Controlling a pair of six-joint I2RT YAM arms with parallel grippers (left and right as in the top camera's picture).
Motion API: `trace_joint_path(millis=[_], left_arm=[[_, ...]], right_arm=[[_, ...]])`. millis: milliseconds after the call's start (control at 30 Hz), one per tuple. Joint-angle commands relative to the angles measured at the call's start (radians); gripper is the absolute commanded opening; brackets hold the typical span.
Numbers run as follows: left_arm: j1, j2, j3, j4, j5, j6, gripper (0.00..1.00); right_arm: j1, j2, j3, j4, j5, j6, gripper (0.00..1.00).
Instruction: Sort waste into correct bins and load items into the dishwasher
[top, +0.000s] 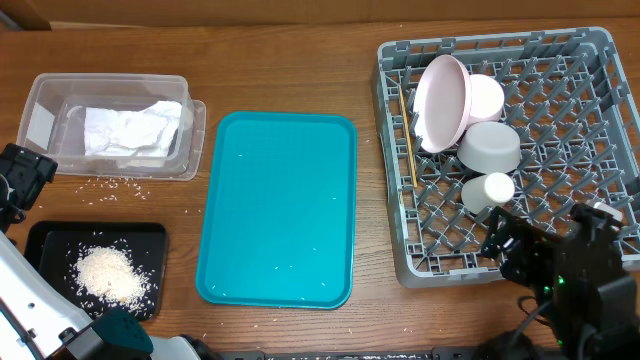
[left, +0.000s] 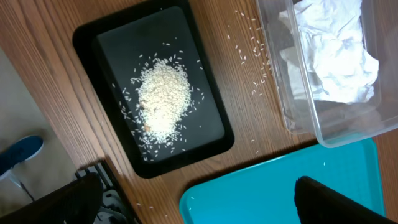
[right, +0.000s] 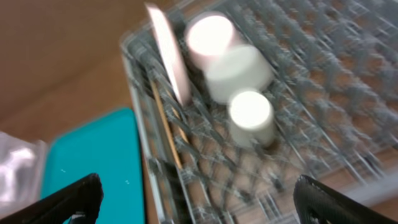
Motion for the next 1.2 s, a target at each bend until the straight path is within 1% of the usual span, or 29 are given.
trace_joint_path(millis=[0, 33, 100, 200, 267, 433, 567, 600, 733, 867, 1167], left_arm=[[-0.001, -0.012, 0.000, -0.002, 0.000, 0.023, 1.00], [-0.001, -0.012, 0.000, -0.002, 0.000, 0.022, 1.00], [-0.001, -0.012, 0.000, -0.002, 0.000, 0.022, 1.00], [-0.001, -0.012, 0.000, -0.002, 0.000, 0.022, 1.00], [-0.001, -0.012, 0.000, -0.002, 0.000, 0.022, 1.00], [-0.001, -0.012, 0.000, -0.002, 0.000, 0.022, 1.00], [-0.001, -0.012, 0.000, -0.002, 0.000, 0.023, 1.00], [-0.001, -0.012, 0.000, -0.002, 0.000, 0.022, 1.00], [-0.001, -0.012, 0.000, -0.002, 0.000, 0.022, 1.00], [-0.001, -0.012, 0.000, -0.002, 0.000, 0.023, 1.00], [-0.001, -0.012, 0.000, -0.002, 0.000, 0.023, 1.00]], right_arm=[[-0.041, -0.097, -0.142, 0.155, -0.078, -0.158, 1.00], [-0.055, -0.137, -0.205, 0.243, -0.108, -0.194, 1.00], [-0.074, -0.187, -0.282, 0.344, -0.147, -0.222, 1.00], [-0.111, -0.283, -0.435, 0.541, -0.209, -0.232, 1.00], [-0.125, -0.328, -0.513, 0.635, -0.229, -0.231, 1.00], [-0.132, -0.428, -0.690, 0.853, -0.231, -0.232, 1.00], [-0.145, -0.507, -0.797, 0.970, -0.255, -0.231, 1.00], [-0.144, -0.545, -0.842, 1.022, -0.265, -0.231, 1.00], [-0.157, -0.569, -0.940, 1.161, -0.270, -0.231, 1.00], [-0.181, -0.569, -1.012, 1.254, -0.284, -0.231, 1.00], [-0.274, -0.569, -1.015, 1.141, -0.298, -0.235, 1.00]])
